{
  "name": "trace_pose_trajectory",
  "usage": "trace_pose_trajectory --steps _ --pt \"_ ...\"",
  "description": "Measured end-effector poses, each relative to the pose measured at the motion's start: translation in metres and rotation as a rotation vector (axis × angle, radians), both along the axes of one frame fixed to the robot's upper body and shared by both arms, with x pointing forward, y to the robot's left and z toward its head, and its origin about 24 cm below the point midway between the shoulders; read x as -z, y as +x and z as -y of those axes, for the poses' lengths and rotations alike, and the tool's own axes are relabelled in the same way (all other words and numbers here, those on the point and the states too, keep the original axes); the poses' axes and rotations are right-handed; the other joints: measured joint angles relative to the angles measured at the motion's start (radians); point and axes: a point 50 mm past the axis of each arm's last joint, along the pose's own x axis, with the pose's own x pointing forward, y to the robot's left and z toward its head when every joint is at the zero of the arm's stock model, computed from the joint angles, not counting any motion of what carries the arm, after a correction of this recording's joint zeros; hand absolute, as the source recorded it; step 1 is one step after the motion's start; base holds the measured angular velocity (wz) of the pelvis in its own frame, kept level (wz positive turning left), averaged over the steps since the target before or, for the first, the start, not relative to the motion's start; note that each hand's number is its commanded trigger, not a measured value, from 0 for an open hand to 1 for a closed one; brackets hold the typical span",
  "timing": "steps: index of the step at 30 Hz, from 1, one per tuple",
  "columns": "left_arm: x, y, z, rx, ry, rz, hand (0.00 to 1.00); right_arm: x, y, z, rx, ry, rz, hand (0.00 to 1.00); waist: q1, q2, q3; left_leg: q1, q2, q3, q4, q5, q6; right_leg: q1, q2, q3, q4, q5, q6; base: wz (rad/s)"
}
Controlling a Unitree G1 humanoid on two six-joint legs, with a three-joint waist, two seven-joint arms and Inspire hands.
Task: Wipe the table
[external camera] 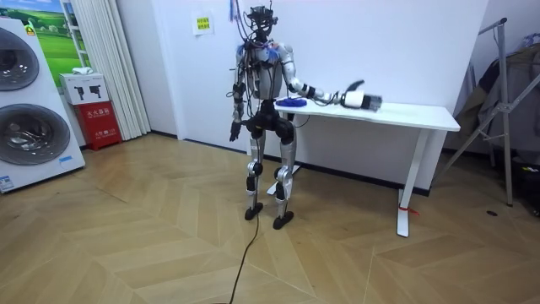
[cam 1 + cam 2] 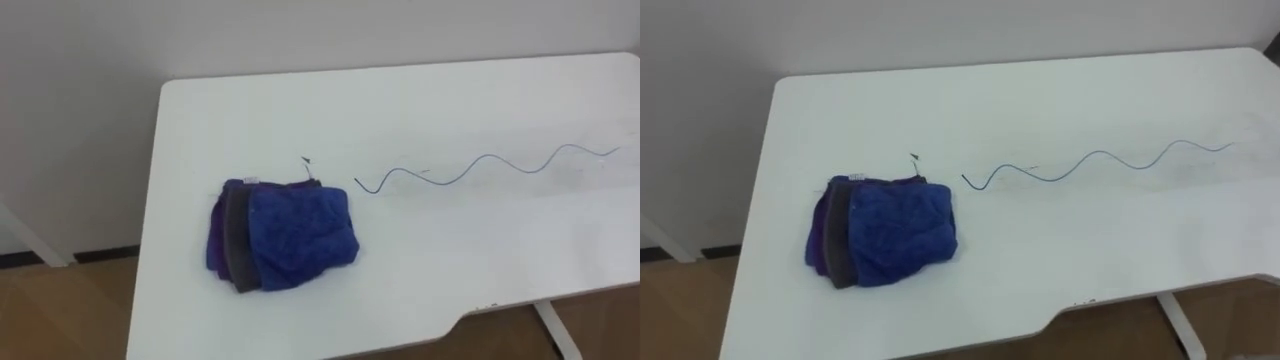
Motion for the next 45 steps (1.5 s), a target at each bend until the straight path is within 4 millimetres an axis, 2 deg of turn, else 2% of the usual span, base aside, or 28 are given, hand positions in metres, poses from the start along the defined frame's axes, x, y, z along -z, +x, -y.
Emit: trace_pose_trajectory --steps 1,3,6,8,12,20,23,25,28,33,37,40,45 --pt "0.000 -0.001 0.000 0.001 -0.001 -0.002 0.00 -0.015 0.010 -0.006 -0.061 -0.090 0.031 0.00 0.009 0.003 -0.0013 -0.002 0.001 0.002 0.000 0.000 0.000 -0.004 0.000 0.000 0.001 0.000 0.000 -0.06" --pt "0.001 -0.001 0.002 0.020 -0.004 -0.010 0.00 -0.029 0.019 -0.015 -0.132 -0.182 0.063 0.00 0.015 -0.001 -0.0012 -0.002 0.002 0.001 0.001 0.000 0.000 -0.004 0.000 -0.003 0.004 0.000 0.000 0.02" --pt "0.004 -0.004 0.010 0.031 -0.024 -0.019 0.00 -0.043 0.033 -0.033 -0.231 -0.253 0.110 0.00 0.039 -0.004 0.0032 -0.003 0.007 0.003 0.001 0.000 0.000 -0.009 0.000 -0.004 0.012 0.000 0.000 0.00" --pt "0.004 -0.006 0.011 0.031 -0.026 -0.022 0.00 -0.050 0.039 -0.045 -0.291 -0.315 0.115 0.00 0.049 -0.004 0.0020 -0.004 0.009 0.001 0.000 0.000 0.000 -0.002 0.000 -0.004 0.012 0.000 0.000 0.00" --pt "0.005 -0.007 0.012 0.060 -0.030 -0.033 0.00 -0.076 0.055 -0.081 -0.483 -0.470 0.172 0.00 0.067 0.008 0.0007 -0.014 0.008 -0.009 0.000 0.000 0.000 -0.003 -0.001 -0.019 0.011 0.000 0.000 0.05" --pt "0.007 0.008 0.020 0.116 -0.048 -0.006 0.00 -0.083 0.070 -0.148 -0.833 -0.638 0.118 0.00 0.117 0.026 -0.0023 -0.019 0.011 -0.012 0.000 0.000 -0.001 -0.007 0.001 -0.029 0.009 0.000 0.000 0.02" --pt "0.008 0.017 0.024 0.161 -0.058 0.010 0.00 -0.075 0.072 -0.173 -0.961 -0.633 0.102 0.00 0.151 0.027 -0.0018 -0.019 0.010 -0.013 0.000 0.000 -0.001 -0.006 0.001 -0.029 0.009 0.000 0.000 0.00" --pt "0.008 0.030 0.029 0.202 -0.063 0.041 0.00 -0.068 0.071 -0.190 -1.067 -0.618 0.076 0.00 0.164 0.019 -0.0008 -0.019 0.010 -0.017 0.000 0.000 -0.001 -0.007 0.000 -0.031 0.004 0.000 0.000 0.05" --pt "0.009 0.030 0.029 0.211 -0.064 0.042 0.00 -0.061 0.069 -0.207 -1.177 -0.611 0.035 0.00 0.178 0.005 0.0030 -0.023 0.009 -0.022 0.000 0.000 -0.001 -0.004 -0.001 -0.035 -0.007 0.000 -0.001 0.02" --pt "0.010 0.028 0.031 0.230 -0.076 0.026 0.00 -0.052 0.066 -0.221 -1.277 -0.615 -0.031 0.00 0.179 -0.002 0.0040 -0.021 0.009 -0.035 0.000 0.000 -0.001 0.009 -0.004 -0.059 -0.015 0.001 -0.001 0.10" --pt "0.010 0.030 0.031 0.235 -0.086 0.032 0.00 -0.025 0.063 -0.225 -1.348 -0.685 -0.200 0.00 0.179 0.000 0.0050 -0.020 0.004 -0.054 0.000 0.000 -0.001 0.021 -0.008 -0.068 -0.026 0.001 -0.001 0.10" --pt "0.010 0.031 0.031 0.243 -0.086 0.035 0.00 -0.013 0.061 -0.226 -1.378 -0.708 -0.286 0.00 0.179 0.001 0.0062 -0.023 0.002 -0.062 0.000 0.000 -0.001 0.021 -0.008 -0.072 -0.026 0.001 -0.001 0.08" --pt "0.010 0.032 0.032 0.256 -0.083 0.032 0.00 0.009 0.052 -0.225 -1.418 -0.715 -0.398 0.00 0.179 -0.004 0.0038 -0.023 0.000 -0.075 0.000 0.000 -0.001 0.029 -0.008 -0.084 -0.029 0.001 -0.001 0.08"
